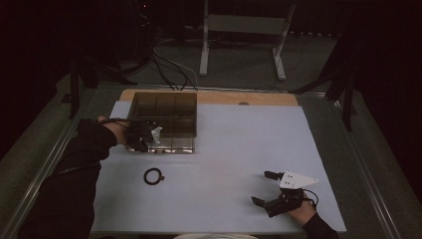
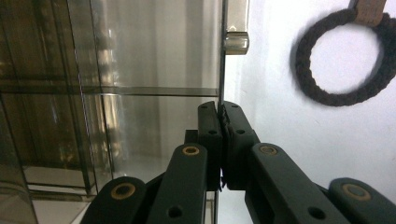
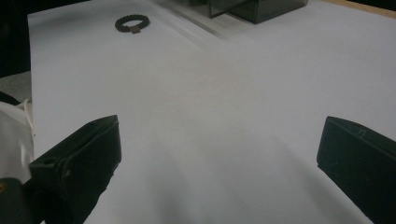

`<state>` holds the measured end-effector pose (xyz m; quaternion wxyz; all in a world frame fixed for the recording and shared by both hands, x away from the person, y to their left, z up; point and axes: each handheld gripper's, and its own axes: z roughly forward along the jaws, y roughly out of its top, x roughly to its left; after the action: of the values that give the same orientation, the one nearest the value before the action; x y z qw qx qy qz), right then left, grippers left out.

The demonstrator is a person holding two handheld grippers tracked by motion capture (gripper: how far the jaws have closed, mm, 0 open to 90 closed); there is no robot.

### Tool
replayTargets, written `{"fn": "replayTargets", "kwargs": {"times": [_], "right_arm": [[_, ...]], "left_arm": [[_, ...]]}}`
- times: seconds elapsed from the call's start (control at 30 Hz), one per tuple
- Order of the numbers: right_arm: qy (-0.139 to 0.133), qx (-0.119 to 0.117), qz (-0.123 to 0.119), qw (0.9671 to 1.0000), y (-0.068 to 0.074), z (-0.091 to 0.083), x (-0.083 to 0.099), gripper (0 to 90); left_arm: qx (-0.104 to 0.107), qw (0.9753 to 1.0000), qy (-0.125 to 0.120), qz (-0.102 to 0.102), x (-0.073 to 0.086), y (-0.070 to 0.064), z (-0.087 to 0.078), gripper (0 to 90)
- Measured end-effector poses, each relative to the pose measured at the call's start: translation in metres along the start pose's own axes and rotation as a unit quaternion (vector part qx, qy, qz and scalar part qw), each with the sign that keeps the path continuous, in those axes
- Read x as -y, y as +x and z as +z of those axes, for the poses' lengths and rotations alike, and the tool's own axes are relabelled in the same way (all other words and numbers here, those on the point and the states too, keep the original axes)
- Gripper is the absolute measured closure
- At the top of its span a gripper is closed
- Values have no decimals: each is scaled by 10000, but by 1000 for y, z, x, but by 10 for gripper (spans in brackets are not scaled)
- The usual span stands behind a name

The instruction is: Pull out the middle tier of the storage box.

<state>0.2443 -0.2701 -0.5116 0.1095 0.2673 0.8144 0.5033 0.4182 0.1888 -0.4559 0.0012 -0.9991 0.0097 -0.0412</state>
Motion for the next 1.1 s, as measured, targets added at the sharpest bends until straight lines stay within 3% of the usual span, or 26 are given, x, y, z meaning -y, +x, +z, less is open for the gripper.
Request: {"fn": "replayTargets", "kwargs": {"times": [0.37,0.63,0.83,1.1], "right_arm": [[40,-23,-36,10000,0,1,0,0],[50,-24,-33,10000,0,1,0,0],[63,-20,-30,10000,1,2,0,0],[68,-12,-30,10000,1,2,0,0]], "left_arm": [[69,9999,-41,-76,0,-3,4,893],[90,9993,-189,-297,4,-4,8,866],[26,9994,-233,-248,5,-5,8,885],[121,9989,-331,-316,7,-2,7,888]]}}
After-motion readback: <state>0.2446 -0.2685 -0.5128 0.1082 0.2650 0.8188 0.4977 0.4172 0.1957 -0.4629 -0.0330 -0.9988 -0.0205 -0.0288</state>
